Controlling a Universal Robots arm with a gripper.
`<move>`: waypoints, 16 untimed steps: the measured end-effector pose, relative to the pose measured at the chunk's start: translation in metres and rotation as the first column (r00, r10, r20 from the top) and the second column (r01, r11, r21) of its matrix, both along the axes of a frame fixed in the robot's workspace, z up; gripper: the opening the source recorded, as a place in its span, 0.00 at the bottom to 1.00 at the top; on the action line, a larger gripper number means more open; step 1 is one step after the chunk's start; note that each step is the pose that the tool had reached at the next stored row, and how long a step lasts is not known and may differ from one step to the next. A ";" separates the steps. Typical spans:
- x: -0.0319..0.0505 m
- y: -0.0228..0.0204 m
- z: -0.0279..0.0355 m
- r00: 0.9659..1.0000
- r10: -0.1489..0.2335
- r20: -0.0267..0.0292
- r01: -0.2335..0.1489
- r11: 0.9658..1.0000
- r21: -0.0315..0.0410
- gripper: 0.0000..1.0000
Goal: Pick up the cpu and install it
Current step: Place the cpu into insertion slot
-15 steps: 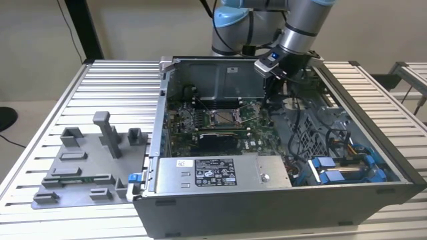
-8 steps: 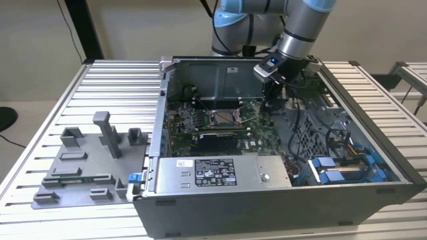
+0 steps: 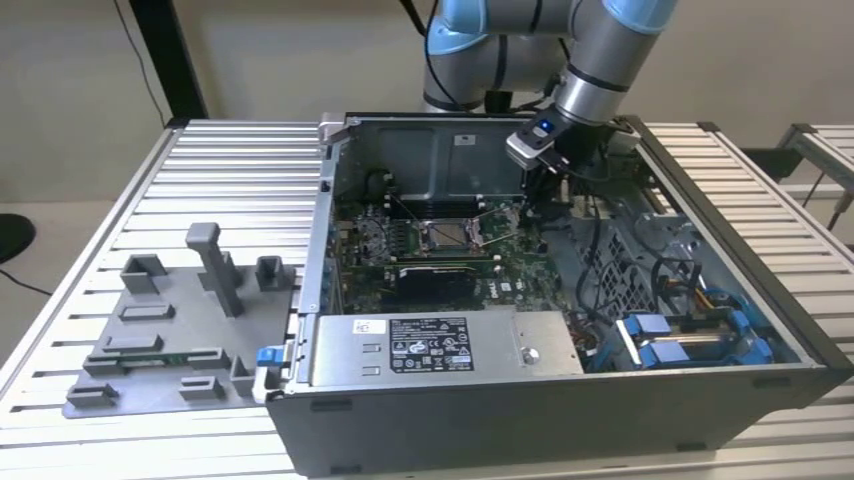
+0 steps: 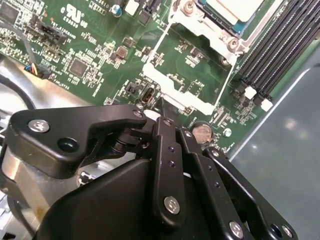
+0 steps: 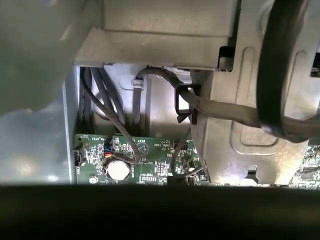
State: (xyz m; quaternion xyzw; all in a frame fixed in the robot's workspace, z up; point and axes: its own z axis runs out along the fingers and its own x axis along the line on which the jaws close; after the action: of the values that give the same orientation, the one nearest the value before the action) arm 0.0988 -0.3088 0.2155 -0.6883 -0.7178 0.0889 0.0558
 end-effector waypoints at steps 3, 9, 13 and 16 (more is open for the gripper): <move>0.0014 0.0000 0.0000 1.000 0.000 -0.014 0.000 1.000 -0.001 0.00; 0.0039 -0.0001 0.0027 0.999 0.000 -0.041 0.000 1.000 -0.003 0.00; 0.0040 -0.0008 0.0061 0.998 0.000 -0.059 0.000 1.000 -0.003 0.00; 0.0040 -0.0018 0.0086 0.998 0.000 -0.068 0.000 1.000 -0.003 0.00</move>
State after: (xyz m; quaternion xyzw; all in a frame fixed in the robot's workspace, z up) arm 0.1028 -0.3106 0.2241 -0.6849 -0.7154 0.1132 0.0791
